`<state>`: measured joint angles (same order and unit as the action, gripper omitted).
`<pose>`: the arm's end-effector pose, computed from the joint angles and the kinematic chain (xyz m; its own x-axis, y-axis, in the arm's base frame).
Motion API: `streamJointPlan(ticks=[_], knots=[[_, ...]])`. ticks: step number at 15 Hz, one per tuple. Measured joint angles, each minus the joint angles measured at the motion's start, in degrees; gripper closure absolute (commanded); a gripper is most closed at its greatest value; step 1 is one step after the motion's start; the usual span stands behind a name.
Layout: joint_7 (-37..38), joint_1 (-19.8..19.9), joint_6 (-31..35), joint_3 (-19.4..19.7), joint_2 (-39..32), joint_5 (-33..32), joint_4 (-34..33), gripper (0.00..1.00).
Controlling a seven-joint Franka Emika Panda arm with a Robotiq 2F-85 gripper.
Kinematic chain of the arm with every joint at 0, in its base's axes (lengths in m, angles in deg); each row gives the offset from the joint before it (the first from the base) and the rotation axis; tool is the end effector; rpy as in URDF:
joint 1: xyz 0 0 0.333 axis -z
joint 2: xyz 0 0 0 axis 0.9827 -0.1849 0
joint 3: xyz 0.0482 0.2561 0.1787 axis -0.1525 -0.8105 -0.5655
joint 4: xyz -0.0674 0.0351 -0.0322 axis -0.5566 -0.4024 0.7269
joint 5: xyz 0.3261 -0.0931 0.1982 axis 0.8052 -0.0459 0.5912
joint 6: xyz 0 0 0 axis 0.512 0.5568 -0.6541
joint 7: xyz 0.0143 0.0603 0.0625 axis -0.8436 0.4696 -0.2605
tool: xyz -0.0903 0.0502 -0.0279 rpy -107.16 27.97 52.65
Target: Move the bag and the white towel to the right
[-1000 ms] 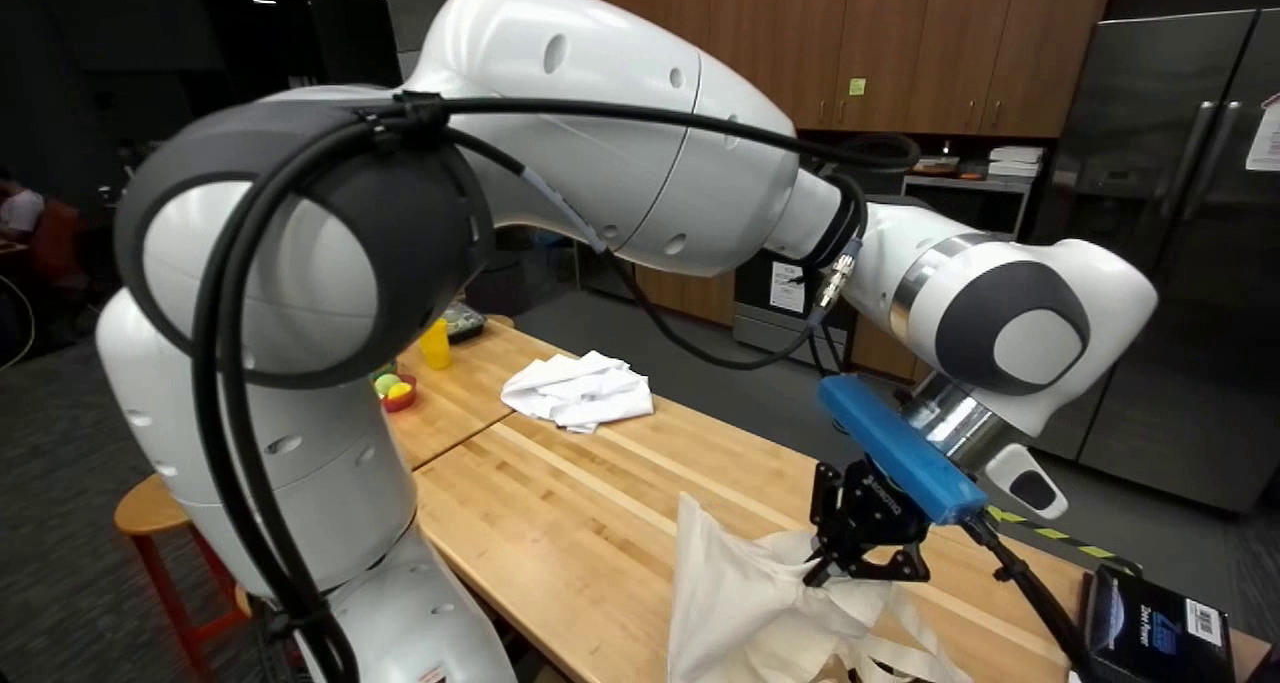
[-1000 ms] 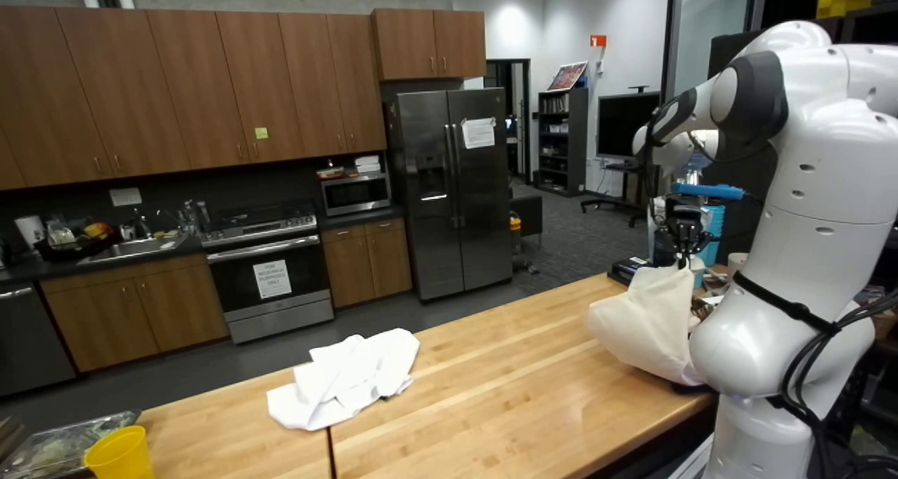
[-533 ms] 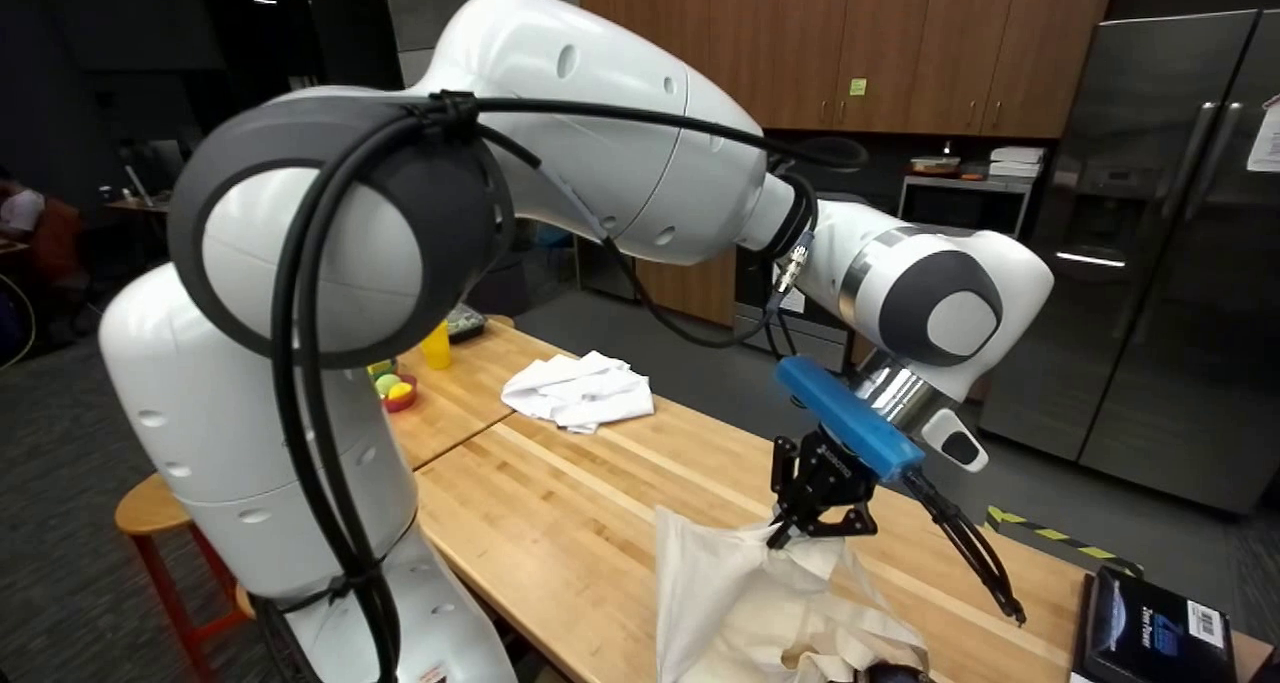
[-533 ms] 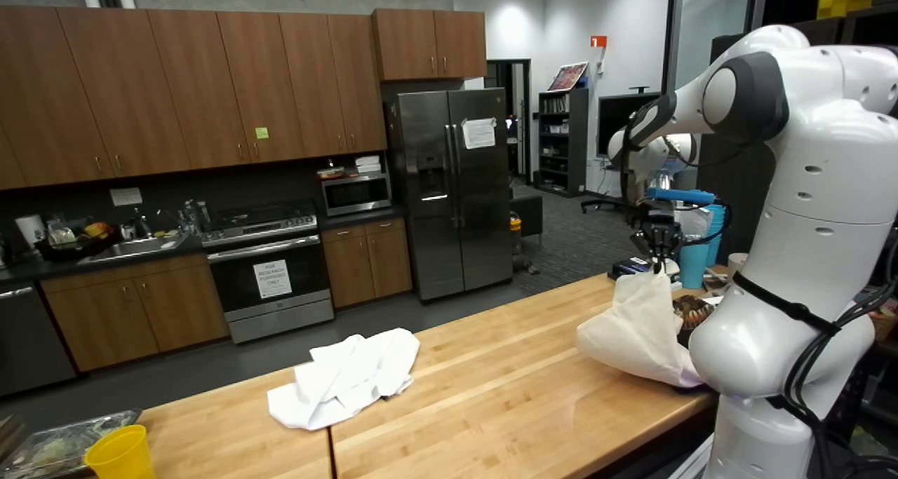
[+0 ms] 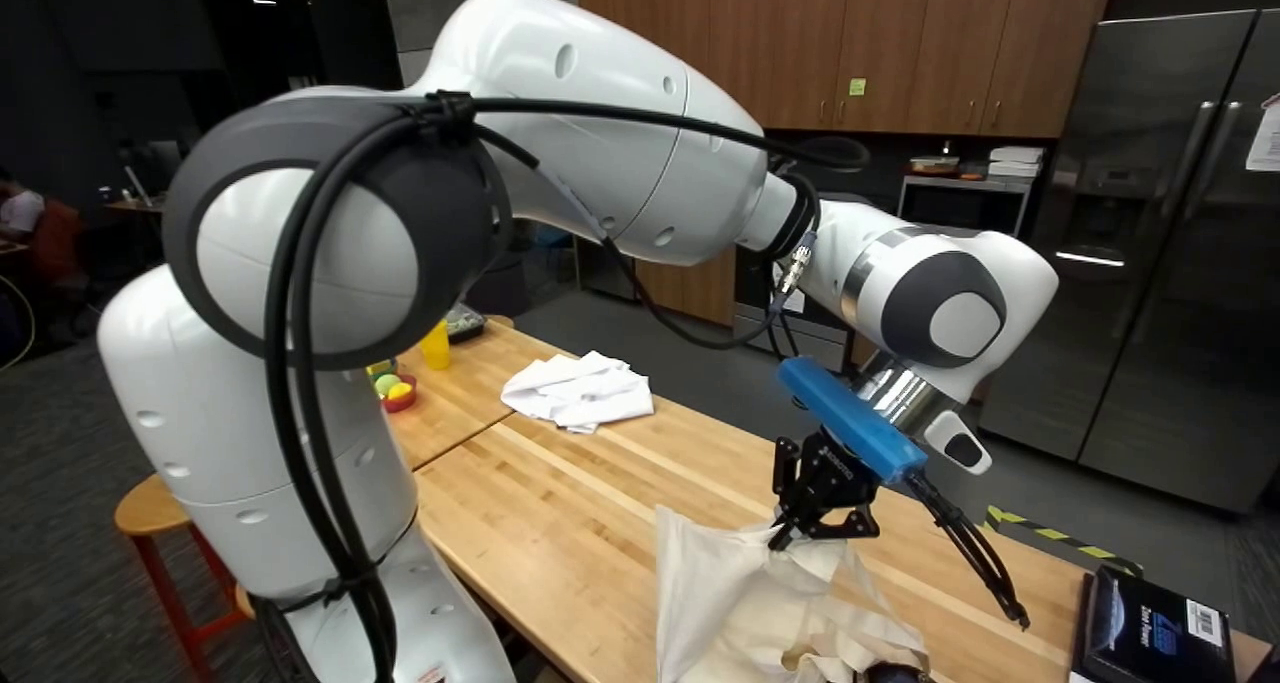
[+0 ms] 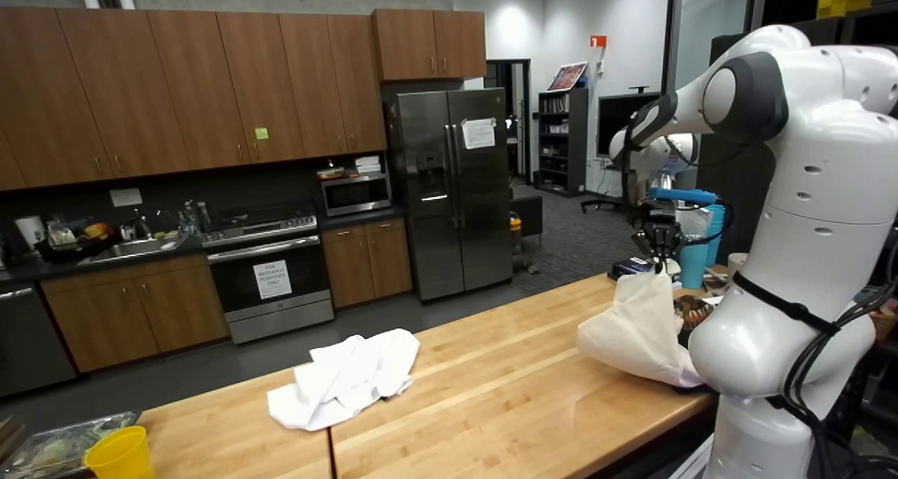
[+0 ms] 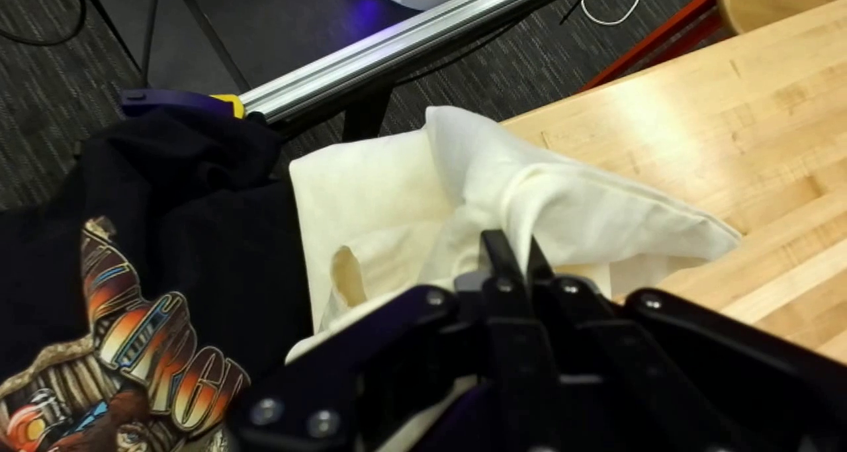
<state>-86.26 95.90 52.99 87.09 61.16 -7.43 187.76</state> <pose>0.3356 -0.2967 0.4133 0.7490 -0.4036 -0.5255 -0.5597 -0.8099 -0.1757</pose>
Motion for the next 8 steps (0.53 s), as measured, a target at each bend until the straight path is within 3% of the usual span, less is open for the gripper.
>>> streamJointPlan(ticks=[1,3,4,6,8], knots=[[0.0,0.0,0.0,0.0,0.0,0.0,0.0,0.71],[0.22,0.27,0.03,-0.34,-0.04,-0.27,0.0,0.6],[0.46,0.42,0.16,-0.7,0.12,-0.79,0.0,0.79],[1.37,0.59,0.3,-1.66,0.96,-2.23,0.01,0.65],[1.75,0.58,0.3,-2.1,1.83,-2.57,0.07,0.6]])
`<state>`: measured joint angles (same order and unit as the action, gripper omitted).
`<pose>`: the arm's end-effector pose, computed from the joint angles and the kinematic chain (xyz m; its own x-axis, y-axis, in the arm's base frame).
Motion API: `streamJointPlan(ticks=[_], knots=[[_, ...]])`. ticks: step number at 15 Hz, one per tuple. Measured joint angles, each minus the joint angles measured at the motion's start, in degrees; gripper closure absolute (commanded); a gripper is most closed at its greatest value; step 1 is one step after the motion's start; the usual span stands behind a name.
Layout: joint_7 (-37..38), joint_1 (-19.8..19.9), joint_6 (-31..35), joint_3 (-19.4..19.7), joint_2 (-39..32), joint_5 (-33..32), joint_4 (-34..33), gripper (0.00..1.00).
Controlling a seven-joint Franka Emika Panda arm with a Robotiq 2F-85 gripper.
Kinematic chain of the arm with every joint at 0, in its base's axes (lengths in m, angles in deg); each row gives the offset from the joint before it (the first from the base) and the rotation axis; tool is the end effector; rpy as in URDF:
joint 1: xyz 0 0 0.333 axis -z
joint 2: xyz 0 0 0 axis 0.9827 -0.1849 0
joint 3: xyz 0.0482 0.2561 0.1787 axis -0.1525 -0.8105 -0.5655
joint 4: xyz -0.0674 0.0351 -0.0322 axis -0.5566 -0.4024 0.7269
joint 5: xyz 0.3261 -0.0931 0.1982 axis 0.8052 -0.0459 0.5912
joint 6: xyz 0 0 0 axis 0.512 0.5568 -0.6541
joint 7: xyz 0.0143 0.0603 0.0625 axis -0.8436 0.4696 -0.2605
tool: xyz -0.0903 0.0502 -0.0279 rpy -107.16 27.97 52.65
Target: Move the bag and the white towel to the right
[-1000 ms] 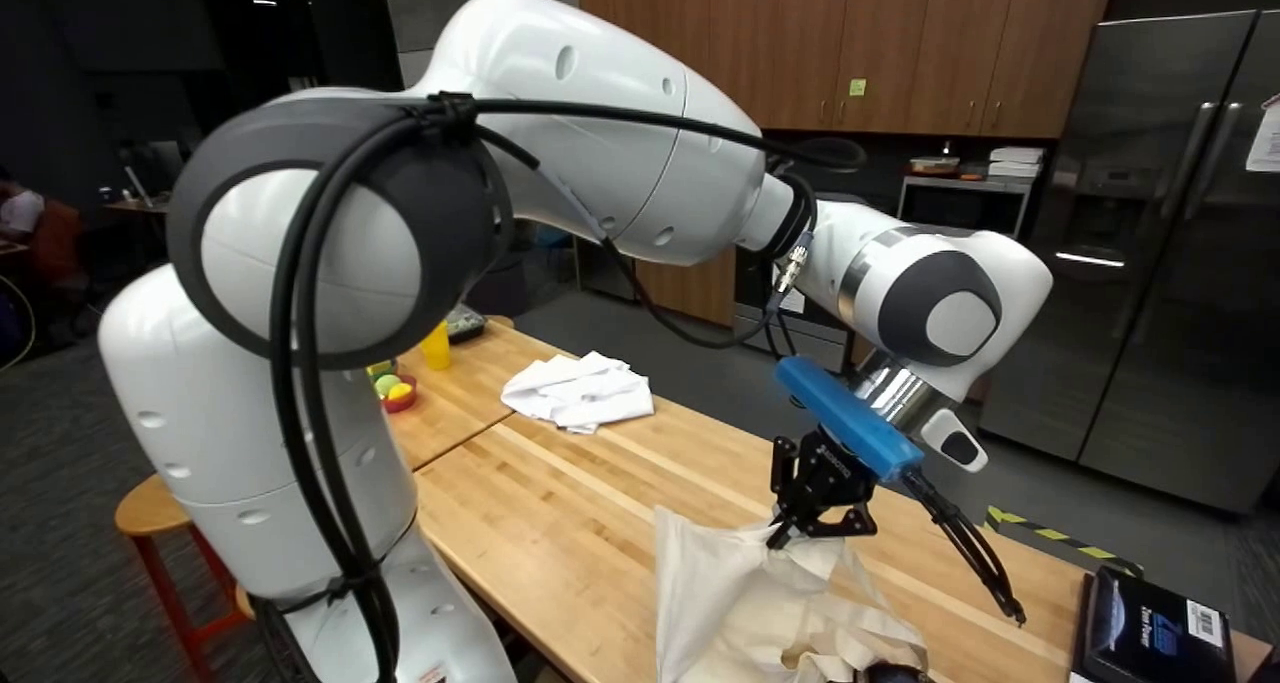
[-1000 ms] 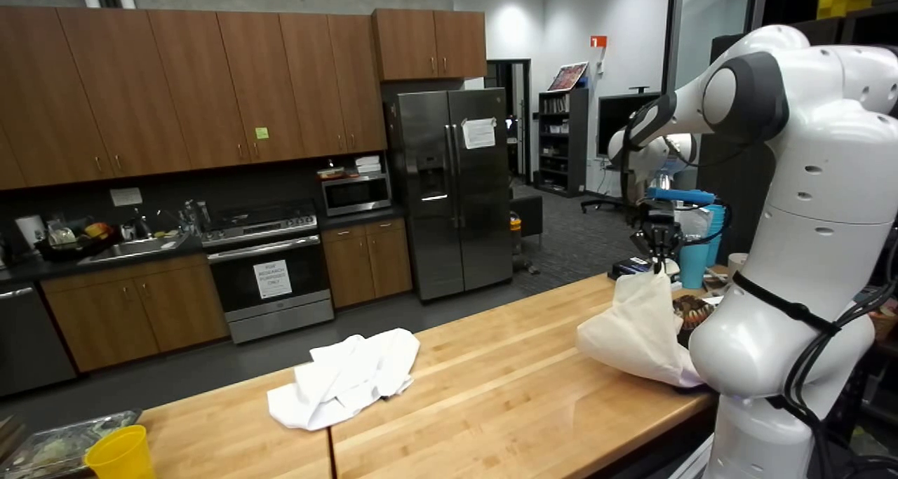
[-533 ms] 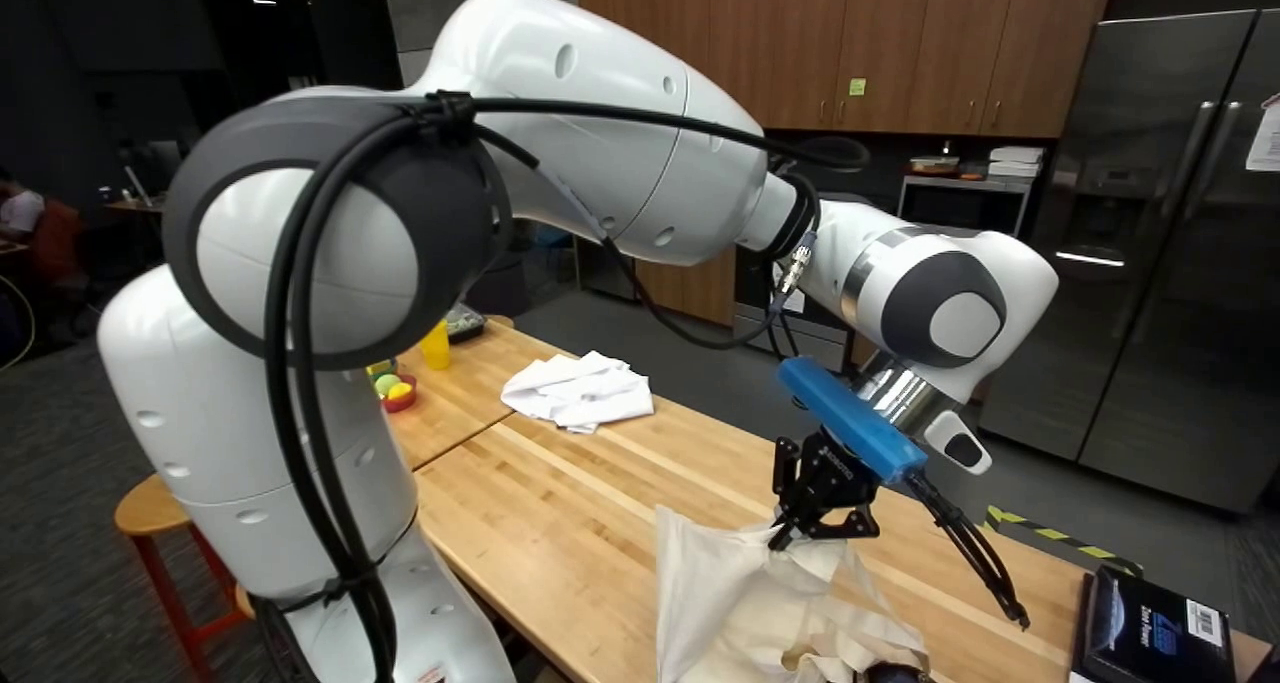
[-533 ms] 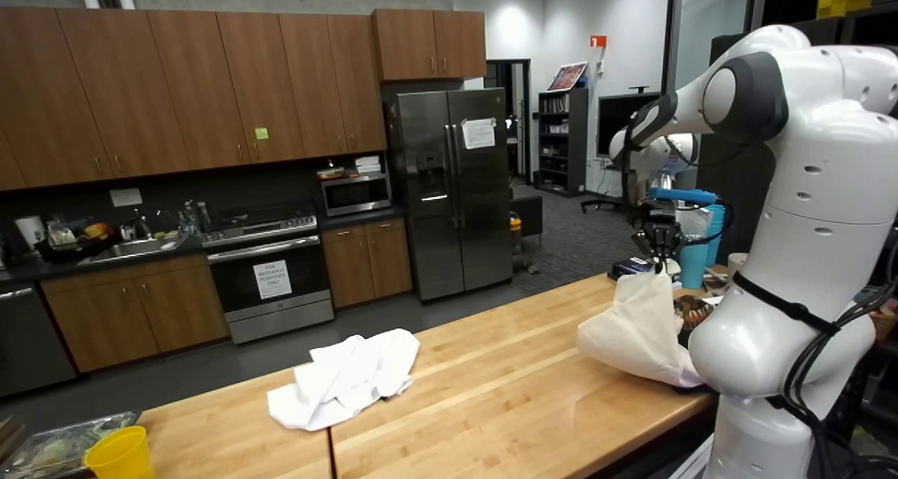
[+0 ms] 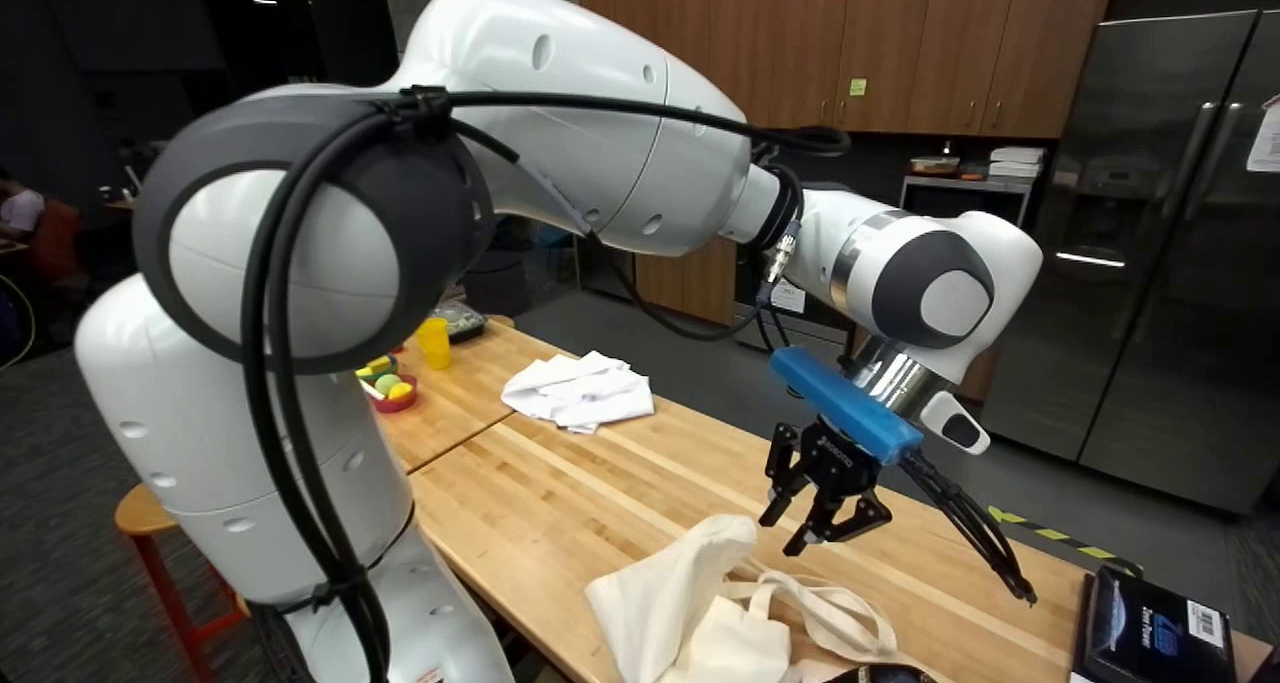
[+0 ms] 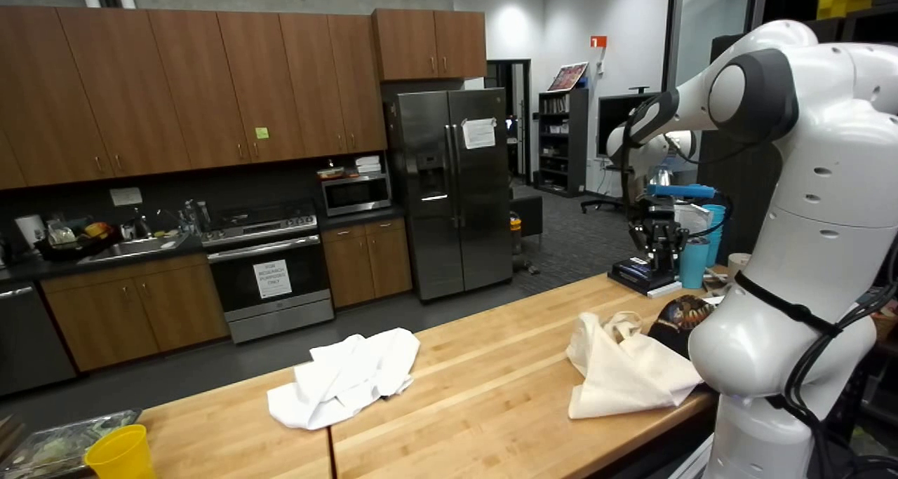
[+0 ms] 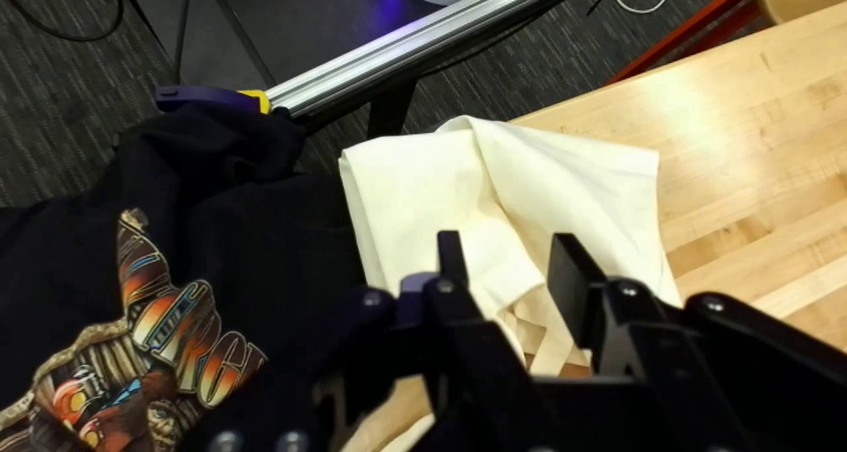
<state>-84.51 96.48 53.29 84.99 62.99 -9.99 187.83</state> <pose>0.3377 -0.2908 0.4263 0.7546 -0.4181 -0.5057 -0.5439 -0.8297 -0.1255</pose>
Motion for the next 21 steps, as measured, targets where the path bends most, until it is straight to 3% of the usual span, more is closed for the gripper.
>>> streamJointPlan(ticks=[1,3,6,8,12,14,16,21], knots=[[0.16,0.0,0.0,-0.17,0.36,-0.01,0.11,0.35],[0.59,0.02,0.13,-0.32,0.55,-0.49,0.23,0.29],[1.49,-0.17,1.44,-1.82,-0.12,-0.96,0.22,0.11],[5.31,-1.05,8.55,-4.22,-1.41,-0.8,0.31,0.01],[11.53,-5.21,21.04,-10.22,-7.19,2.81,-1.12,0.0],[13.39,-7.61,23.65,-13.07,-11.32,4.09,-3.65,0.0],[14.22,-9.85,22.58,-15.51,-16.06,3.03,-7.6,0.0],[10.72,-13.69,11.08,-19.73,-25.92,0.6,-18.77,0.0]])
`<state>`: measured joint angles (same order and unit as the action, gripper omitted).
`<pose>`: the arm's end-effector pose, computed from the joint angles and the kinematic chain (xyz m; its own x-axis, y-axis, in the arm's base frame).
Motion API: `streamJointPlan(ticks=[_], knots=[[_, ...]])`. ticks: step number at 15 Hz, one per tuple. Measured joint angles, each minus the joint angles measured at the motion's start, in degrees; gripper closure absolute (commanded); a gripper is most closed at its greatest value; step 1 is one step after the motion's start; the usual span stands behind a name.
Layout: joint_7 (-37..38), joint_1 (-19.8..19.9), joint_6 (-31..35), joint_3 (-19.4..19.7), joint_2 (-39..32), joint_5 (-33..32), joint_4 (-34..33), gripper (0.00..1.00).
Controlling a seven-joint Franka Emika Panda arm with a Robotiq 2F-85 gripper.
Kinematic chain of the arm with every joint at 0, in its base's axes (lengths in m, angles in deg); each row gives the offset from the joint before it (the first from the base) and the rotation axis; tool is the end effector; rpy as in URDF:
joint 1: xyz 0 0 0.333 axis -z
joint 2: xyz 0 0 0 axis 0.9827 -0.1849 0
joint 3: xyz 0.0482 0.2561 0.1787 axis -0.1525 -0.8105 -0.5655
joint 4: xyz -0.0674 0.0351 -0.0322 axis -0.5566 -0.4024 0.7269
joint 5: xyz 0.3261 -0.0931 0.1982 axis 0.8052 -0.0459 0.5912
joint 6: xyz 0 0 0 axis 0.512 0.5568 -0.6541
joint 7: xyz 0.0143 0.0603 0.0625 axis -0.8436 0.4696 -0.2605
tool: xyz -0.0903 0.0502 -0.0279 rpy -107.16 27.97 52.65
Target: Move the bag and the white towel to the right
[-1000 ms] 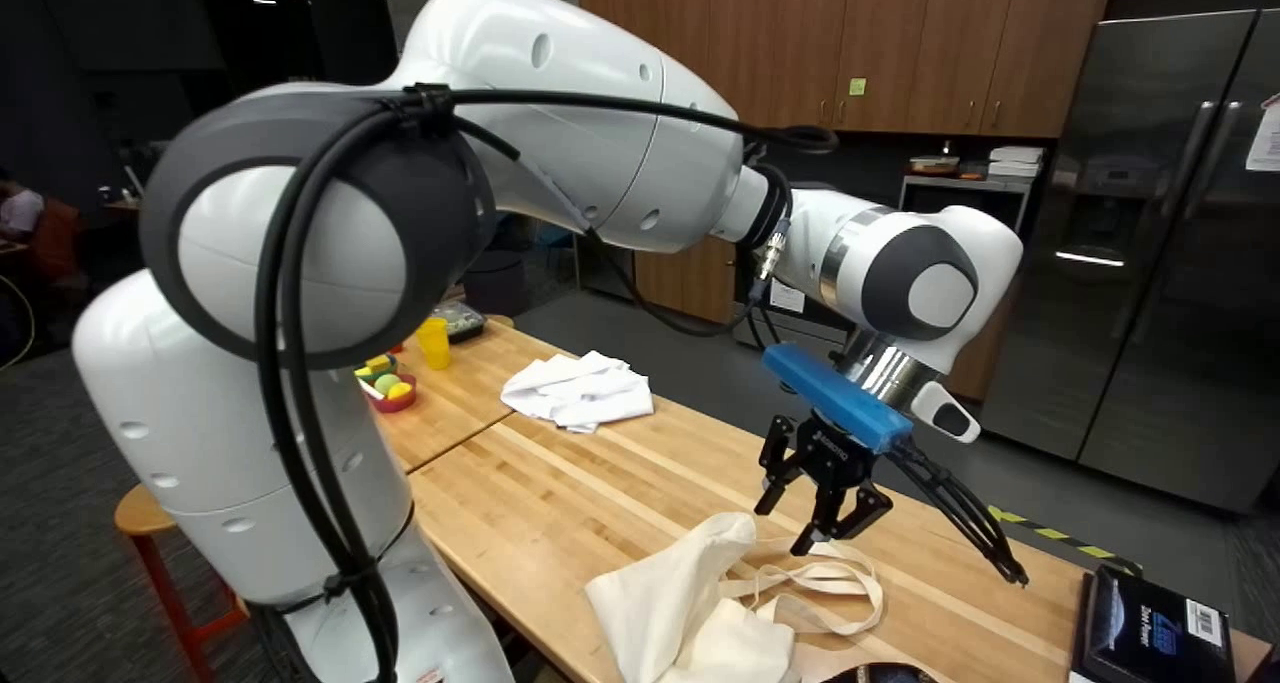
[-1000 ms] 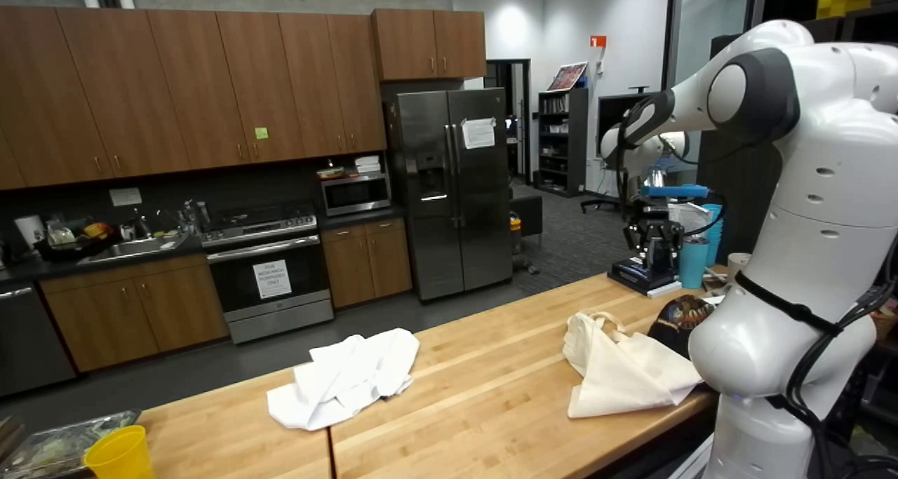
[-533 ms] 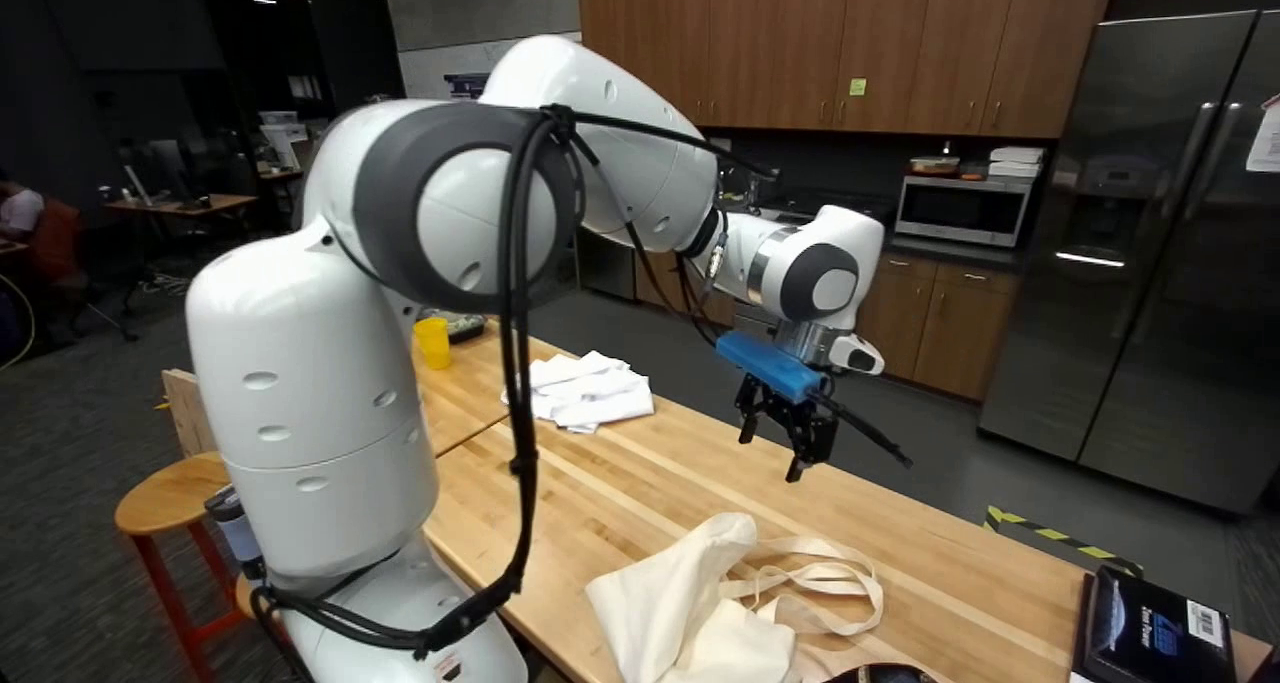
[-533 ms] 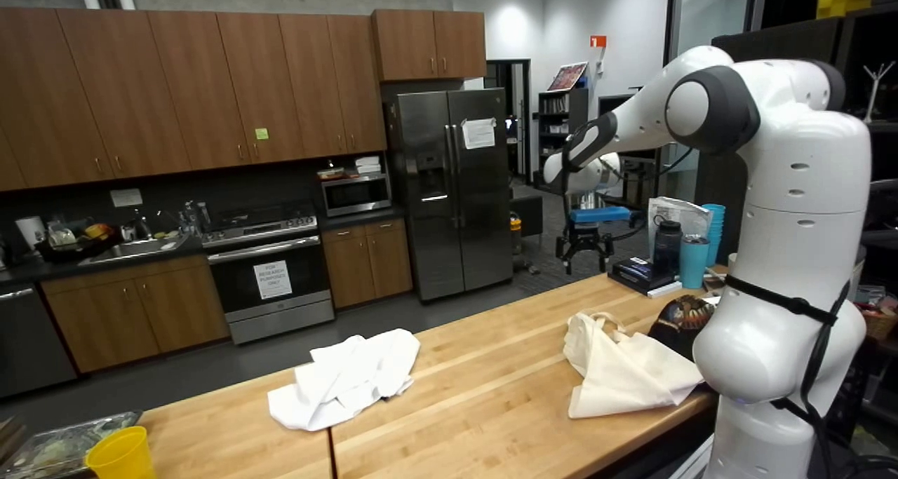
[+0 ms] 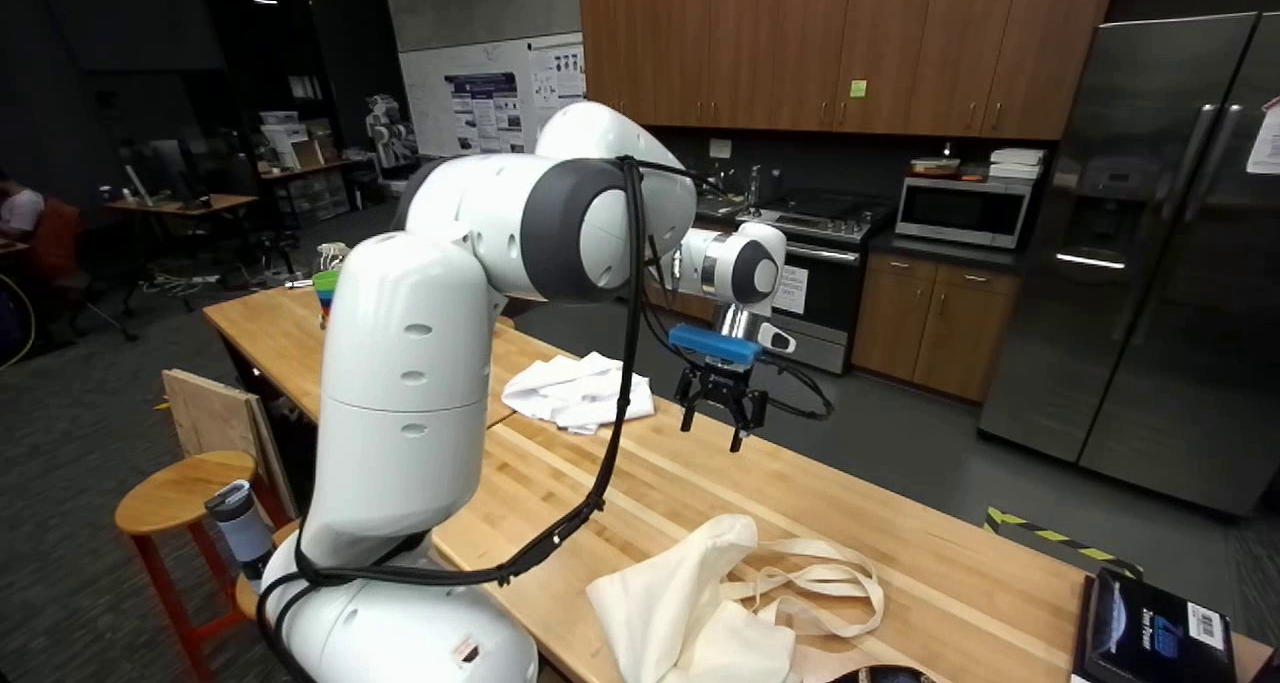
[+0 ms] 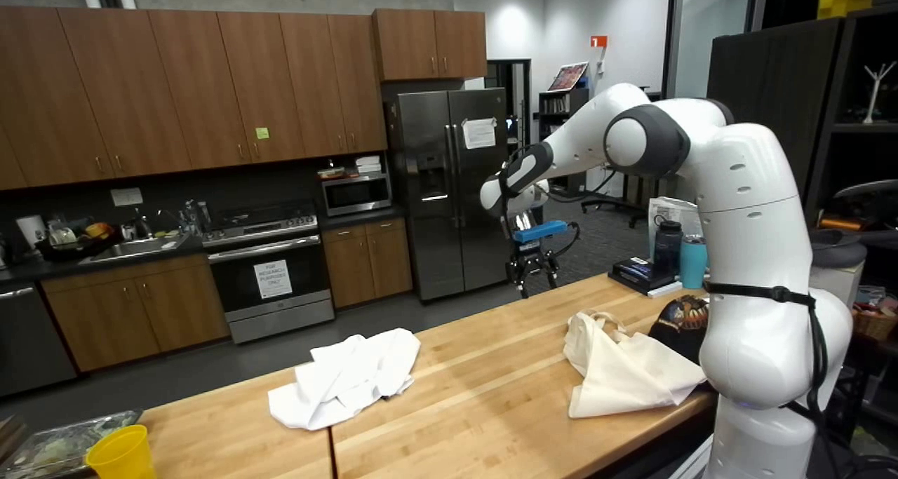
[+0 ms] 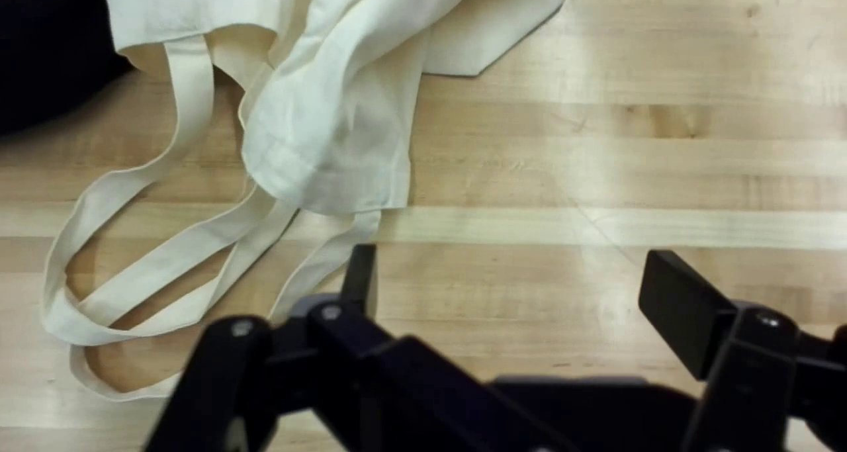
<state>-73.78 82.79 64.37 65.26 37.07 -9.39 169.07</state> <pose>0.5735 -0.0664 0.3356 0.8792 -0.1599 -0.4487 -0.1646 -0.9859 0.0290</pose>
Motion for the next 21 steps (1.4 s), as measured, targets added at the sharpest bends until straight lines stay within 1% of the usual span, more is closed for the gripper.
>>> streamJointPlan(ticks=[1,3,8,9,11,13,17,21], knots=[[-0.7,-0.29,-1.93,-0.42,-1.25,-0.32,-1.76,0.0],[-1.33,-0.49,-3.26,-0.65,-2.75,-0.54,-3.68,0.0],[-2.09,-0.14,-3.74,-0.52,-3.09,-0.54,-4.21,0.0],[-3.79,-0.17,-3.08,-0.7,-3.09,-0.96,-4.13,0.0],[-7.69,-0.64,-2.41,-1.33,-3.1,-3.95,-4.24,0.0],[-9.76,-1.81,-3.35,-2.33,-3.09,-7.79,-5.29,0.0],[-13.55,-5.78,-7.93,-5.35,-3.06,-13.98,-9.63,0.0],[-19.17,-9.33,-8.16,-8.59,-3.12,-18.49,-11.92,0.0]])
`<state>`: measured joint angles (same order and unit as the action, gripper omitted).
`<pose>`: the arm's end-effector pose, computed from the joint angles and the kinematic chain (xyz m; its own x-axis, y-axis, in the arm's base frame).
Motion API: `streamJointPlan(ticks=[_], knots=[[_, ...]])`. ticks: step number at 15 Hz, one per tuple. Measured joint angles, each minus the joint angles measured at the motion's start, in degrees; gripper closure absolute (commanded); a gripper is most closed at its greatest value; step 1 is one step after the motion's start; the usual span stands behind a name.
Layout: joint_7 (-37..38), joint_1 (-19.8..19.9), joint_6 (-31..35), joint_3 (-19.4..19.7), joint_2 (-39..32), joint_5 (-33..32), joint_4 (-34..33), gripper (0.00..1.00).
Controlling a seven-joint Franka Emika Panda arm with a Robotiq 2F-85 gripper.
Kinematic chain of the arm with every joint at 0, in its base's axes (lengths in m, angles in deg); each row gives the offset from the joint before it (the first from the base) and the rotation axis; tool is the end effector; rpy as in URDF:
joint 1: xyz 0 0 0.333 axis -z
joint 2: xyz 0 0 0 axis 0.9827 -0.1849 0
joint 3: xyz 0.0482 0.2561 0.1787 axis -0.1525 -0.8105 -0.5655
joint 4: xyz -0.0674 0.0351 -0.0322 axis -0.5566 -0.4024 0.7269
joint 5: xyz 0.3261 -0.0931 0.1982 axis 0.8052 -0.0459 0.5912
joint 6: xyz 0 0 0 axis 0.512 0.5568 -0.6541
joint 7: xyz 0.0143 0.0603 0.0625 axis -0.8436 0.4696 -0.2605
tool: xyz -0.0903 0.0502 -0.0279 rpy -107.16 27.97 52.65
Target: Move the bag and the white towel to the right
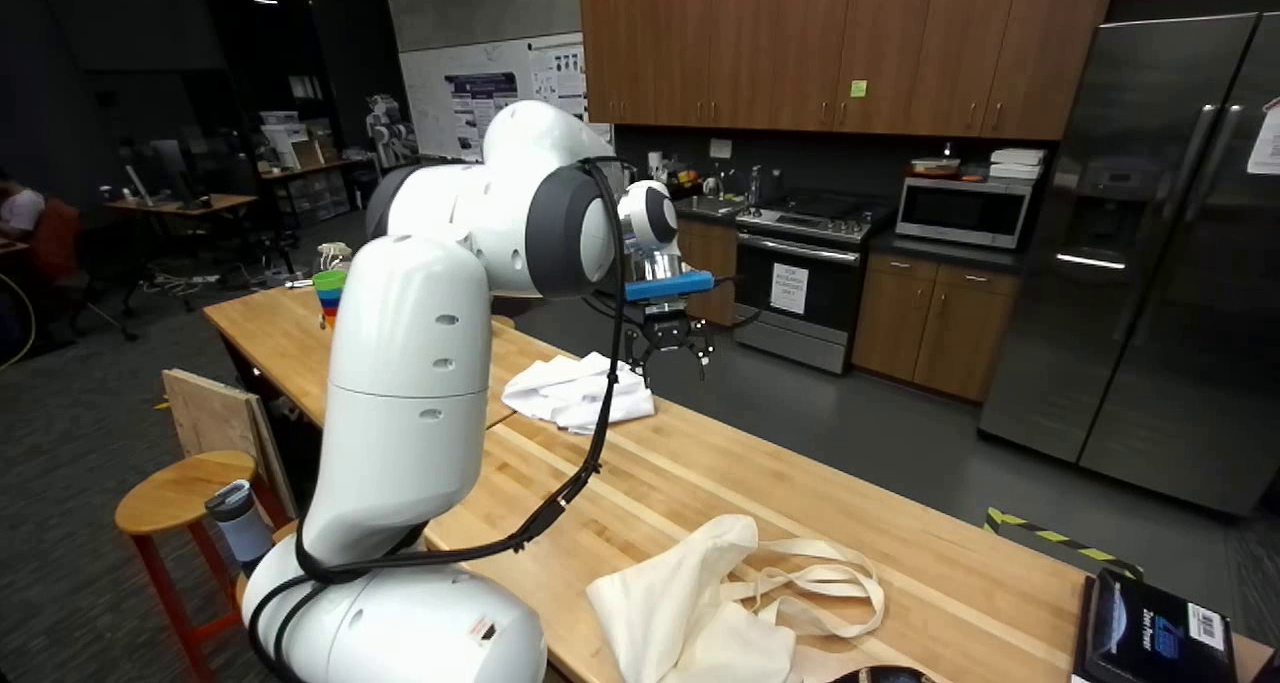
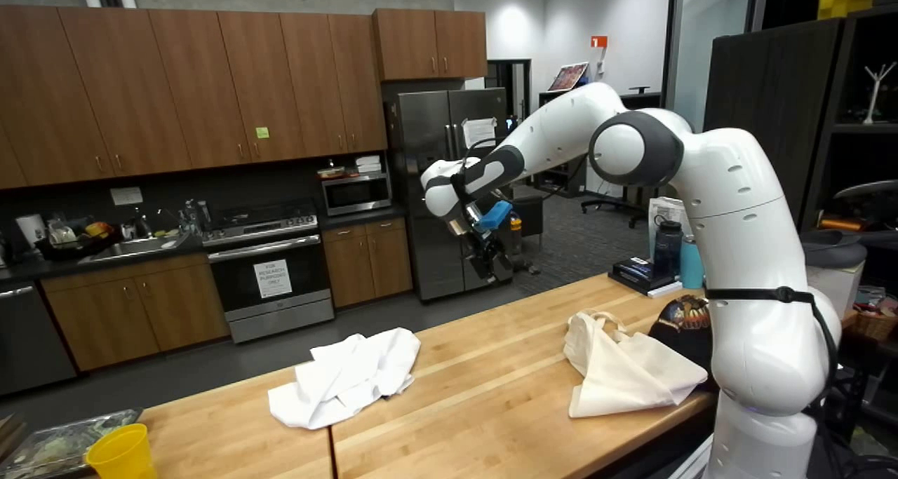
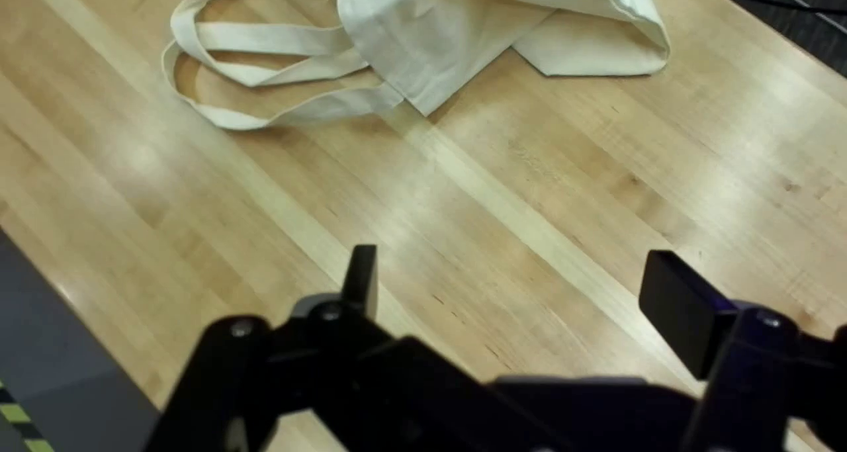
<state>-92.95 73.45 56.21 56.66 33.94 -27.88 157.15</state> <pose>0.6080 0.0783 0.3879 0.7623 0.4230 -0.4898 0.5367 -0.8361 0.1133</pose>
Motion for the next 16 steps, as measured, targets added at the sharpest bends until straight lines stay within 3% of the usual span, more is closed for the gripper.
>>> streamJointPlan(ticks=[4,7,12,16], knots=[[-6.48,-2.18,4.46,-2.41,-0.97,-4.19,-0.06,0.0],[-10.51,-2.86,12.09,-3.74,-2.89,-5.59,-0.76,0.0],[-9.62,-2.75,22.25,-4.05,-6.72,-1.01,-3.23,0.0],[-6.84,-3.43,25.21,-3.35,-8.82,-2.89,-3.54,0.0]])
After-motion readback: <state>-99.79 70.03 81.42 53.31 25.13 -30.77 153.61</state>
